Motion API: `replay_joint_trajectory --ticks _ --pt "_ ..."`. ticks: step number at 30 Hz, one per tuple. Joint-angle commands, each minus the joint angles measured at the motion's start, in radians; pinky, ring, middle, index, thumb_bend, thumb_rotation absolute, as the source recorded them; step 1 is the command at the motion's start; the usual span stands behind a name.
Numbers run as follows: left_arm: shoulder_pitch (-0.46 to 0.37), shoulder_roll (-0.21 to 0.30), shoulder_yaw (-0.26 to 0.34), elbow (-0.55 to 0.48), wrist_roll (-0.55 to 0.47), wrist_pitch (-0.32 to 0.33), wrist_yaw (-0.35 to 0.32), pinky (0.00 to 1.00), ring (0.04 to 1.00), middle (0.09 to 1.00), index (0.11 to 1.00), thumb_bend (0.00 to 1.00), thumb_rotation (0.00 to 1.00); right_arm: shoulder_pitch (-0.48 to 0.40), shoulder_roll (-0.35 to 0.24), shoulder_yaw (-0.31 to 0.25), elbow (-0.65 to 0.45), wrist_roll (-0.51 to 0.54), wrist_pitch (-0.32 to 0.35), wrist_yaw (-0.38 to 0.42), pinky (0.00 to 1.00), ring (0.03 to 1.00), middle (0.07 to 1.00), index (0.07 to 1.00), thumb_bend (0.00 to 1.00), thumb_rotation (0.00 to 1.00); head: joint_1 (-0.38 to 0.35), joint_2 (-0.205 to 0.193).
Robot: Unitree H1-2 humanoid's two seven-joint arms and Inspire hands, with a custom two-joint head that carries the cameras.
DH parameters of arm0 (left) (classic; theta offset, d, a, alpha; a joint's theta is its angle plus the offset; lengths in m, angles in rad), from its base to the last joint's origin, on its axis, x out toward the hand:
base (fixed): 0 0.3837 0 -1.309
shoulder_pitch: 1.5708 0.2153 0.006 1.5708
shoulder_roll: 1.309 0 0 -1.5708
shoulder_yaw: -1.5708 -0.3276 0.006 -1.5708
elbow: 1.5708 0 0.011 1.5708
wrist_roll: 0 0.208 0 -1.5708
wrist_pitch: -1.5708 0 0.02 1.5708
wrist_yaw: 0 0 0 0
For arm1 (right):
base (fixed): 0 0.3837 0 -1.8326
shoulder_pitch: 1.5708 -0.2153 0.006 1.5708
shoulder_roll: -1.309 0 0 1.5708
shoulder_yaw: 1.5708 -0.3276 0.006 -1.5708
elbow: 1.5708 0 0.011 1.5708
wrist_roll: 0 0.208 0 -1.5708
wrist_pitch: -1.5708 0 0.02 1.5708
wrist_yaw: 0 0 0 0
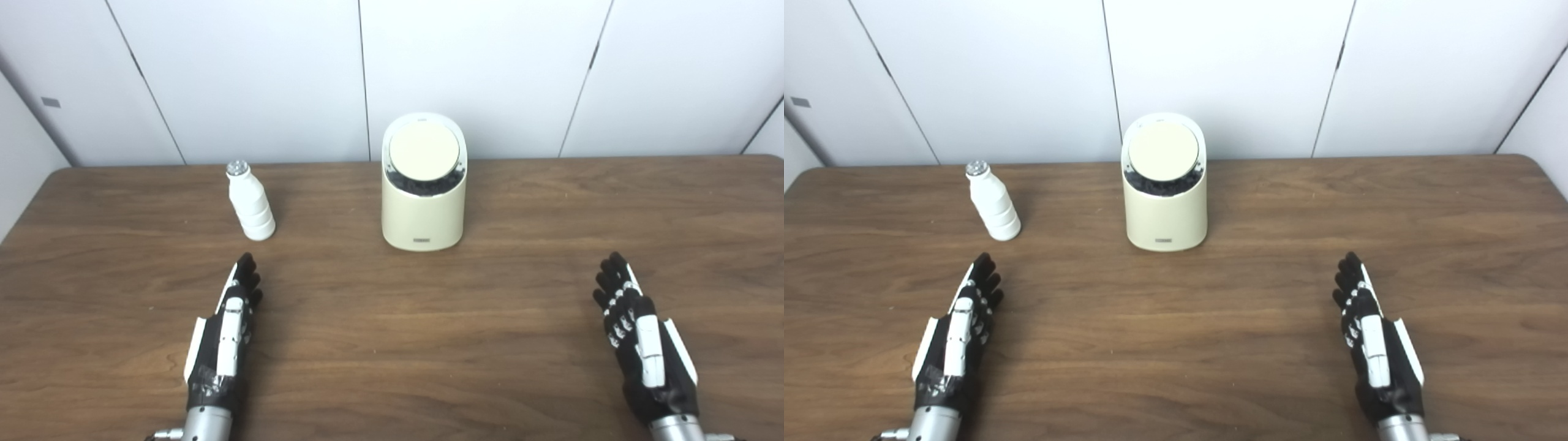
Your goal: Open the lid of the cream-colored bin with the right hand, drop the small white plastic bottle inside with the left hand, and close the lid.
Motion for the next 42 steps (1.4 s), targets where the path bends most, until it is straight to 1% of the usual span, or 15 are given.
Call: replay_joint_trajectory --ticks 1,3,7,9,11,13,18,21,25,30,34,36,38,41,42 --pt "0.028 -0.004 -0.008 0.013 0.006 -0.006 -0.003 1.0 1.0 1.0 1.0 0.24 1.0 0.038 0.025 0.009 0.106 0.002 -0.037 0.011 1.0 1.0 1.0 0.996 0.55 1.0 0.001 -0.007" --pt "0.028 -0.003 -0.009 0.018 0.006 -0.012 -0.005 1.0 1.0 1.0 1.0 0.23 1.0 0.035 0.025 0.01 0.117 0.009 -0.052 0.015 1.0 1.0 1.0 0.998 0.55 1.0 0.002 -0.016" --pt "0.028 -0.006 -0.011 0.032 0.013 -0.023 -0.002 1.0 1.0 1.0 1.0 0.23 1.0 0.032 0.025 0.011 0.137 -0.012 -0.058 0.004 1.0 1.0 1.0 0.993 0.54 1.0 0.004 -0.051" --pt "0.026 -0.007 -0.012 0.038 0.019 -0.029 0.0 1.0 1.0 1.0 1.0 0.23 1.0 0.032 0.03 0.009 0.14 -0.009 -0.055 0.002 1.0 1.0 1.0 0.992 0.53 1.0 0.004 -0.06" --pt "0.024 -0.007 -0.013 0.043 0.019 -0.027 0.0 1.0 1.0 1.0 1.0 0.22 1.0 0.031 0.033 0.008 0.149 -0.001 -0.062 0.006 1.0 1.0 1.0 0.991 0.51 1.0 0.003 -0.078" --pt "0.021 -0.008 -0.012 0.046 0.018 -0.024 0.001 1.0 1.0 1.0 1.0 0.21 1.0 0.028 0.032 0.008 0.159 -0.001 -0.072 0.008 1.0 1.0 1.0 0.992 0.5 1.0 0.004 -0.084" --pt "0.016 -0.012 -0.012 0.05 0.018 -0.025 0.003 1.0 1.0 1.0 1.0 0.2 1.0 0.023 0.034 0.006 0.168 -0.009 -0.071 0.001 1.0 1.0 1.0 0.988 0.52 1.0 0.006 -0.087" --pt "0.015 -0.013 -0.014 0.056 0.014 -0.036 -0.001 1.0 1.0 1.0 1.0 0.19 1.0 0.021 0.034 0.005 0.172 -0.009 -0.073 0.002 1.0 1.0 1.0 0.987 0.51 1.0 0.008 -0.087" --pt "0.018 -0.018 -0.014 0.053 -0.001 -0.032 -0.004 1.0 1.0 1.0 1.0 0.19 1.0 0.022 0.033 0.002 0.177 -0.005 -0.083 0.005 1.0 1.0 1.0 0.986 0.49 1.0 0.008 -0.087" --pt "0.023 -0.023 -0.019 0.052 0.005 -0.034 -0.001 1.0 1.0 1.0 1.0 0.18 1.0 0.026 0.03 -0.001 0.176 -0.012 -0.075 0.001 1.0 0.999 1.0 0.987 0.47 1.0 0.006 -0.092" --pt "0.023 -0.029 -0.022 0.06 0.011 -0.043 0.002 1.0 1.0 1.0 1.0 0.19 1.0 0.027 0.029 -0.001 0.175 -0.017 -0.075 -0.001 0.98 0.981 0.993 0.981 0.47 1.0 0.001 -0.103" --pt "0.023 -0.03 -0.024 0.067 0.017 -0.052 0.004 1.0 1.0 1.0 1.0 0.18 1.0 0.026 0.027 0.0 0.167 -0.021 -0.072 -0.002 0.98 0.978 0.991 0.978 0.46 0.98 0.005 -0.111" --pt "0.022 -0.032 -0.023 0.073 0.015 -0.055 0.005 1.0 1.0 1.0 1.0 0.2 1.0 0.018 0.021 0.004 0.153 -0.044 -0.075 -0.005 0.98 0.987 0.992 0.98 0.44 0.98 0.006 -0.113" --pt "0.022 -0.031 -0.022 0.076 0.012 -0.049 0.006 1.0 1.0 1.0 1.0 0.19 0.99 -0.004 0.019 0.0 0.135 -0.039 -0.055 -0.003 1.0 0.998 0.995 0.987 0.43 0.97 0.001 -0.132" --pt "0.022 -0.031 -0.022 0.075 0.014 -0.047 0.007 1.0 1.0 1.0 1.0 0.19 0.99 -0.008 0.02 -0.001 0.134 -0.037 -0.051 -0.003 1.0 1.0 0.996 0.989 0.43 0.97 0.001 -0.132"
